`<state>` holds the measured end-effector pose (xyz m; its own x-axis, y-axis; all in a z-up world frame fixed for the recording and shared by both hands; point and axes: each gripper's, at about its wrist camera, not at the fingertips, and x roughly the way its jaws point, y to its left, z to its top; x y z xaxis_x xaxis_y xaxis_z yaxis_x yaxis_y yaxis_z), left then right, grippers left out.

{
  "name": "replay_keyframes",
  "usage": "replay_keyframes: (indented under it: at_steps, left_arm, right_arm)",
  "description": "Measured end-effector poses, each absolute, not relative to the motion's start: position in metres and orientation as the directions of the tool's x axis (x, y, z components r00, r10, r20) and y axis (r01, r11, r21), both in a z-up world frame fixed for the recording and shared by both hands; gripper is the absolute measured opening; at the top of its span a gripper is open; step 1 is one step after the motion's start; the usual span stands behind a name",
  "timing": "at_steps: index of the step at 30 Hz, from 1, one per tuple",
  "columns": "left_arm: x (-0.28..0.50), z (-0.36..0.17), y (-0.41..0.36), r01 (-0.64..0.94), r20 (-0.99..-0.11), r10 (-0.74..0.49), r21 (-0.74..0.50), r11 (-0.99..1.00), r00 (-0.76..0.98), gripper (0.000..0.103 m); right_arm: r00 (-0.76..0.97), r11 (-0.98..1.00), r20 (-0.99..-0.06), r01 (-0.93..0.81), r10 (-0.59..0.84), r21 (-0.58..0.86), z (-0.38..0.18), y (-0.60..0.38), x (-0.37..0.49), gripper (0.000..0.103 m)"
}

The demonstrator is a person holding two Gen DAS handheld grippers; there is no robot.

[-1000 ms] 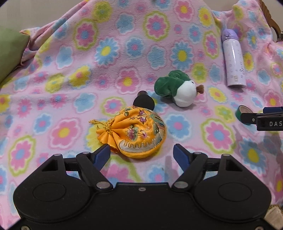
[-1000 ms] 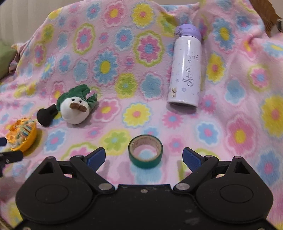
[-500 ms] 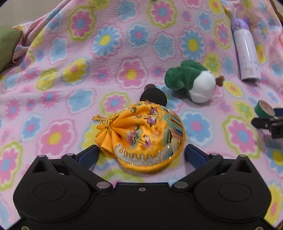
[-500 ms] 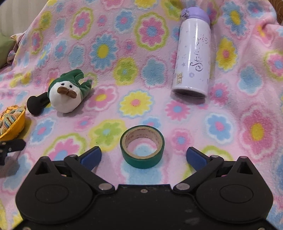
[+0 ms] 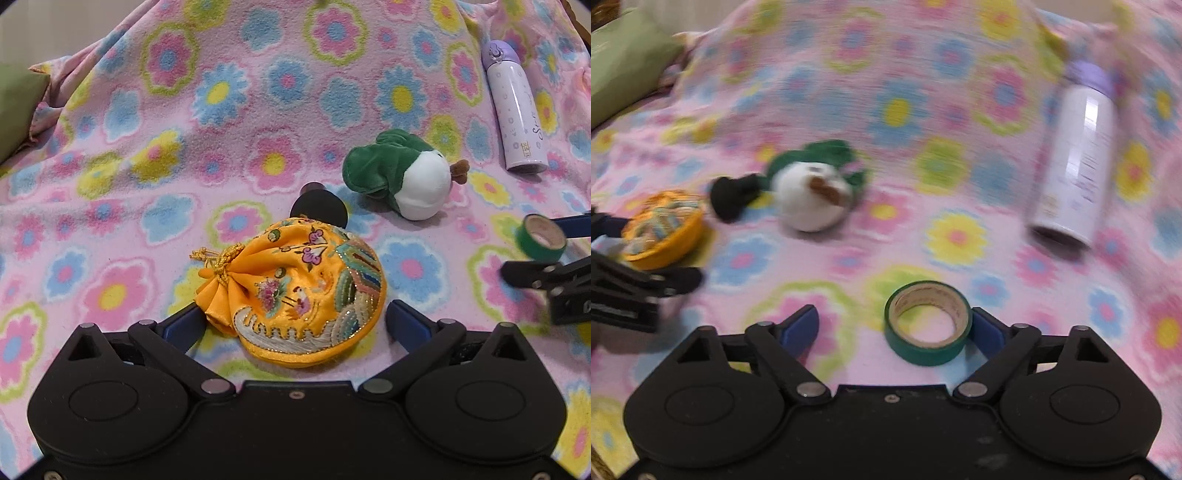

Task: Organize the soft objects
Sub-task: 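Move the left tool toward the orange pouch while the right tool approaches the green tape roll, then close the left tool on the orange pouch while the right tool grasps the green tape roll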

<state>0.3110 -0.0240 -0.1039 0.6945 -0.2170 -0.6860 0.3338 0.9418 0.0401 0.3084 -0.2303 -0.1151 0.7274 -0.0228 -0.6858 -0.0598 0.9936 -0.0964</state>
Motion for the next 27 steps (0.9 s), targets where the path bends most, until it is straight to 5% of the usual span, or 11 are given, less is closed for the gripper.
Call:
replay_keyframes:
  at_steps: [9, 27]
  left_arm:
    - [0.311, -0.103, -0.024, 0.333, -0.687, -0.219, 0.036, 0.942, 0.693, 0.101]
    - [0.311, -0.103, -0.022, 0.334, -0.690, -0.224, 0.027, 0.942, 0.688, 0.101]
  right_arm:
    - [0.705, 0.994, -0.705, -0.112, 0.077, -0.004, -0.116, -0.231, 0.328, 0.079]
    - [0.768, 0.997, -0.639, -0.073, 0.053, -0.005, -0.120, -0.243, 0.310, 0.050]
